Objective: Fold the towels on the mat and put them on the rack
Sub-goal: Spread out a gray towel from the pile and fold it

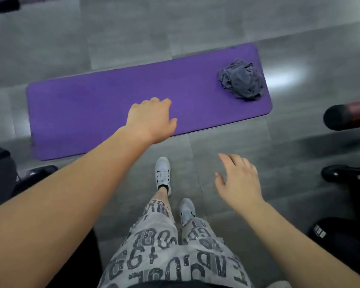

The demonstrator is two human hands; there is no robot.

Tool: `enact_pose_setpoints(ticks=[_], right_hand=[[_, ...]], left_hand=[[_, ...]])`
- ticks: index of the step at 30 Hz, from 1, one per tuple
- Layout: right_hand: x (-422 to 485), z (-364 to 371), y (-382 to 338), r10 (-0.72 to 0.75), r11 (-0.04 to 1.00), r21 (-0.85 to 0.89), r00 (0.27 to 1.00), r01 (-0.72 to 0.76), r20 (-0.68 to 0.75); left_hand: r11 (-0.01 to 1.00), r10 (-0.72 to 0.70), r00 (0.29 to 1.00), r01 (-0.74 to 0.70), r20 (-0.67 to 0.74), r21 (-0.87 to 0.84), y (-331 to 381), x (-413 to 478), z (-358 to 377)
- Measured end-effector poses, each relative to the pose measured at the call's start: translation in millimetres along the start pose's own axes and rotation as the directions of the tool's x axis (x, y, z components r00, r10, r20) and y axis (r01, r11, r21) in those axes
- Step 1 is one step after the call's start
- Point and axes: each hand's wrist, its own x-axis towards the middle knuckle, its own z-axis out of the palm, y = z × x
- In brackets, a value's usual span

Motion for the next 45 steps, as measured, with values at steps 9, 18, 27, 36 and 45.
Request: enact_pose_setpoints(ticks=[9, 18, 27, 36, 45], right_hand=[[111, -68, 10, 0.245, 0.962, 0.134, 0.969, -0.239, -0.030], [233, -128, 50, 0.336, 0.914, 0.288, 0.932, -0.287, -0.139], [387, -176, 76, 0.528, 0.809, 0.381, 0.838, -0.446, -0.139], [632, -219, 50, 0.825, 0.523, 0.478, 0.561, -0.705, -0.076], [761, -260, 15, 0.957, 0.168, 0.611, 0.277, -0.774, 0.088]], left_hand=[[0.968, 0.218, 0.975, -0.220, 0.028, 0.120, 37, 172, -95], [0.922, 0.315, 0.947, -0.319, 0.057, 0.218, 110, 319, -167], [0.844, 0.402, 0.898, -0.439, 0.177, 0.309, 151, 490, -251], [0.582, 0.593, 0.719, -0.694, 0.362, 0.424, 164, 768, -344], [0.250, 0.677, 0.471, -0.870, 0.566, 0.424, 224, 909, -373]])
